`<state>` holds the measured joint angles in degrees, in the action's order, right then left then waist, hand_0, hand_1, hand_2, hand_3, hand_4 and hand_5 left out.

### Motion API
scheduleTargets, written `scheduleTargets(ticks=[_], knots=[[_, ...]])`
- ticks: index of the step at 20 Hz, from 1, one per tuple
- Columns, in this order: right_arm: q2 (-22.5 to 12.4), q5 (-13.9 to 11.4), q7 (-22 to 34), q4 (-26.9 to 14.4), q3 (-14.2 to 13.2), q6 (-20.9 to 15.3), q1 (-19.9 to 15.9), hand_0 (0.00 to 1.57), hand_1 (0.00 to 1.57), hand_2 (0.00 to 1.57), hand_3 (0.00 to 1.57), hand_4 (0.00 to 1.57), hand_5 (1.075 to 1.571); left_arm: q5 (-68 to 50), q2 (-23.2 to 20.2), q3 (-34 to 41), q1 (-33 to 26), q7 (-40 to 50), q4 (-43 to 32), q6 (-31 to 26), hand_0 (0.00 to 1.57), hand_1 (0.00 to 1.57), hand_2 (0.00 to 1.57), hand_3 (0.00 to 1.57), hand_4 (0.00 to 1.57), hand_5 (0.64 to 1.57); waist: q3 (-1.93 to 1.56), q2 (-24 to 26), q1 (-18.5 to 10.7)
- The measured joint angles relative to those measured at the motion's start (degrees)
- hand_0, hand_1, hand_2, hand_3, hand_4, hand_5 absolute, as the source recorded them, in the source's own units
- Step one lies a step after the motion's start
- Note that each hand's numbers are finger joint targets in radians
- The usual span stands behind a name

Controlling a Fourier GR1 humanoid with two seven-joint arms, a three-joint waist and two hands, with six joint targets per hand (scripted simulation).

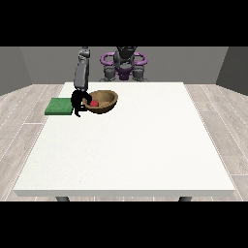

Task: Pick the cup and pour the ball into the bowl, then pick the bowl and place it on the pad

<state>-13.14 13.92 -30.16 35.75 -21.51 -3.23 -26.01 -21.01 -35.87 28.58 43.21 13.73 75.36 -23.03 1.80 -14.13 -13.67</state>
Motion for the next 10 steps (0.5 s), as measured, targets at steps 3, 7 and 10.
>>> scheduleTargets(ticks=[3,7,10], knots=[[-0.4,-0.8,1.9,0.9,1.2,-2.3,0.4,1.57,1.57,1.57,1.24,1.00,1.546,-0.4,-0.4,0.3,0.1,0.3,-0.7,-0.1,0.00,0.00,0.00,0.00,1.17,1.531,-0.39,0.6,-0.2],[-2.0,-2.3,9.9,1.5,3.8,-5.1,-0.3,1.57,1.57,1.57,1.11,1.03,1.548,-0.1,-0.3,0.5,-1.7,-0.1,-2.9,-0.6,0.00,0.00,0.00,0.00,1.19,1.528,-1.46,2.9,0.4],[-6.9,-4.5,18.0,2.0,5.6,-5.7,-0.6,1.57,1.57,1.57,1.03,1.04,1.558,0.3,-1.0,1.2,-3.1,-0.8,-5.3,-1.2,0.00,0.00,0.00,0.00,1.20,1.539,-1.54,4.3,2.4]])
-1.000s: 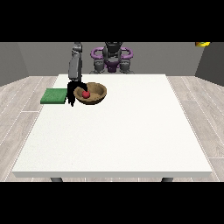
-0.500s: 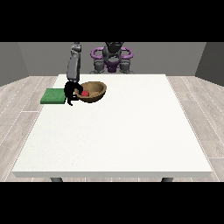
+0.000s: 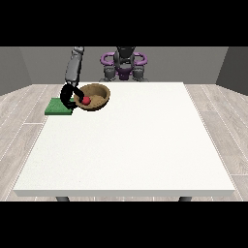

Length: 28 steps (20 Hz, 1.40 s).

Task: Pick the cup and pour the ball into the bowl, then pick the bowl and place it on the pad

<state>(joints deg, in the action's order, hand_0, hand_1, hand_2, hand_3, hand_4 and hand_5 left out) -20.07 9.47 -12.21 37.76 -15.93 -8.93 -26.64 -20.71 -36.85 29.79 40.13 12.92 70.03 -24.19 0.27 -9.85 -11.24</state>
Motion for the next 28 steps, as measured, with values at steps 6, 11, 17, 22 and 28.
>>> scheduleTargets(ticks=[6,11,17,22,28], knots=[[-9.9,-2.7,12.1,1.4,1.7,2.0,-2.7,1.57,1.57,1.57,0.71,1.06,1.566,1.6,-1.9,2.1,-3.9,-4.8,-5.0,-1.2,0.00,0.00,0.00,0.00,1.20,1.544,-0.11,1.6,4.7],[-16.6,-2.5,17.0,1.6,0.8,6.5,-4.9,1.57,1.57,1.57,0.57,1.09,1.564,1.8,-3.2,2.9,-5.3,-6.2,-7.0,-1.1,0.00,0.00,0.00,0.00,1.21,1.545,-0.21,2.2,7.2],[-19.7,-1.7,16.7,0.2,-1.0,10.0,-5.0,1.57,1.57,1.57,0.38,1.12,1.568,1.2,-5.0,4.0,-7.1,-9.2,-8.9,-1.9,0.00,0.00,0.00,0.00,1.21,1.551,-0.26,0.5,8.2],[-19.3,-1.6,15.4,0.1,-1.6,10.5,-4.8,1.57,1.57,1.57,0.43,1.07,1.564,1.4,-6.6,4.7,-8.3,-12.7,-11.3,-2.7,0.00,0.00,0.00,0.00,1.22,1.552,-0.25,-0.8,8.9],[-15.8,-0.5,14.6,-1.4,-2.7,8.8,-5.9,1.57,1.57,1.57,0.53,1.03,1.571,1.6,-7.2,4.3,-8.7,-15.6,-12.1,-2.9,0.00,0.00,0.00,0.00,1.21,1.555,-0.29,-2.4,8.3]])
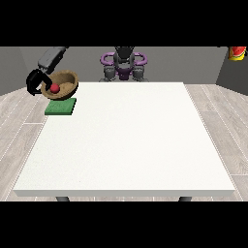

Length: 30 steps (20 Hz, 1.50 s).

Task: Pick the cup and pour the ball into the bowl, then pick the bowl and place it on the pad

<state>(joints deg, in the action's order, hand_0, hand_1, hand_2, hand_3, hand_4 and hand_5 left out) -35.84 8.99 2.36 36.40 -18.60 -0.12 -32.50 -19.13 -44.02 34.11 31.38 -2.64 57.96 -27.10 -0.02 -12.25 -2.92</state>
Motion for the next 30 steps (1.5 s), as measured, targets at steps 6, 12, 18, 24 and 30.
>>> scheduleTargets(ticks=[6,12,18,24,30], knots=[[2.0,1.3,-0.5,-1.0,-0.9,0.3,-0.1,1.57,1.57,1.57,0.74,0.90,1.569,-0.5,-1.1,0.0,-0.5,-0.6,-1.6,-0.4,0.00,0.00,0.00,0.00,1.20,1.559,0.00,0.4,0.5],[0.0,2.1,0.2,-3.3,-3.3,-2.4,-0.7,1.57,1.57,1.57,0.98,0.00,1.554,-1.5,-2.5,0.1,-0.6,-1.1,-2.2,-1.8,0.00,0.00,0.00,0.00,1.20,1.561,-0.01,-0.4,0.0],[-1.6,2.3,-1.3,-4.6,-5.0,-5.3,-1.8,1.45,1.45,1.39,0.80,0.00,1.536,-2.2,-3.4,0.3,-0.4,-1.6,-2.5,-1.4,0.00,0.00,0.00,0.00,1.19,1.562,-0.01,-1.8,-0.3],[2.2,3.1,-2.4,-3.2,-5.0,-8.2,-3.7,1.38,1.38,1.34,0.72,0.00,1.536,-1.7,-4.9,0.7,-0.2,-5.2,-5.6,-2.0,0.00,0.00,0.00,0.00,1.19,1.564,0.04,-3.2,-0.2],[0.6,1.2,-3.2,-4.4,-3.6,-8.8,-4.8,0.00,0.00,0.21,0.00,0.00,1.442,-2.0,-5.8,0.1,0.3,-5.1,-5.0,-2.0,0.00,0.00,0.00,0.00,1.20,1.568,0.10,-4.0,-1.6]])
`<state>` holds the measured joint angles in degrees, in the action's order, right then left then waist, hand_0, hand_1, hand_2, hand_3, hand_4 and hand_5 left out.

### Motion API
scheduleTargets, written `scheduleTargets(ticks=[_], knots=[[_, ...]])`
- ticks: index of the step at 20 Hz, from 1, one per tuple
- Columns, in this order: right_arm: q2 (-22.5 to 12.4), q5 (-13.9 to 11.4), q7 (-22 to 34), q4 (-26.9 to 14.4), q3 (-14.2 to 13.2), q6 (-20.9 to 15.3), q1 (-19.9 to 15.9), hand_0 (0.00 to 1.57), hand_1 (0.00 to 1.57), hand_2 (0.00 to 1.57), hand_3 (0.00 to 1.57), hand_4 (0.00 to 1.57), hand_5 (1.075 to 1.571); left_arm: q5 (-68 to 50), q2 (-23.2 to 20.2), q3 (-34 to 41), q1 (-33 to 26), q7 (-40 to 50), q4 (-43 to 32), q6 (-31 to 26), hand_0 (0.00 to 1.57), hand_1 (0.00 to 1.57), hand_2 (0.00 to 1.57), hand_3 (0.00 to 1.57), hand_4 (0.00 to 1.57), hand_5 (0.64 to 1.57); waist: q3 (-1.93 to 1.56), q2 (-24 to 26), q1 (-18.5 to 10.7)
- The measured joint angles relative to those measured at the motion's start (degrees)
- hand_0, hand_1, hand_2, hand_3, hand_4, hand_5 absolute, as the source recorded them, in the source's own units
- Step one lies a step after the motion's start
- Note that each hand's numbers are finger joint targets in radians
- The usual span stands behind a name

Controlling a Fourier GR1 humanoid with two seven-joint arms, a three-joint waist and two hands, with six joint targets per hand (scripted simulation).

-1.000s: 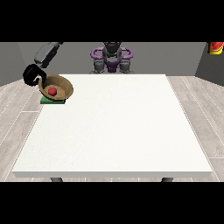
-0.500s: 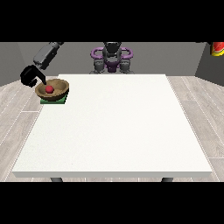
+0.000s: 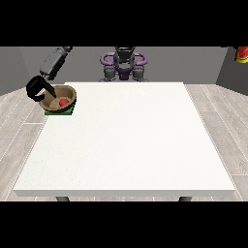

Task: Pick the cup and pour the ball into the bowl, then pick the bowl and place it on the pad

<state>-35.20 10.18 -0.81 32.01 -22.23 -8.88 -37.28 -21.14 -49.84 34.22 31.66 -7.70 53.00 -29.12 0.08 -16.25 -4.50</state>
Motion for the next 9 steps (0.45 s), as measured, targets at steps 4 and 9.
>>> scheduleTargets(ticks=[4,9], knots=[[-0.5,-1.4,-0.3,-1.1,1.8,2.5,-0.1,0.00,0.00,0.00,0.00,0.00,1.400,-0.6,0.1,-0.2,0.1,0.5,0.8,0.2,0.00,0.00,0.00,0.00,1.19,1.569,-0.02,-0.1,-0.7],[-3.3,-2.4,2.6,-2.7,2.8,6.0,-0.5,0.00,0.00,0.00,0.00,0.20,1.375,-0.6,3.3,-2.3,-1.5,2.3,3.7,1.7,0.00,0.00,0.00,0.00,1.19,1.569,-0.11,3.5,-0.5]])
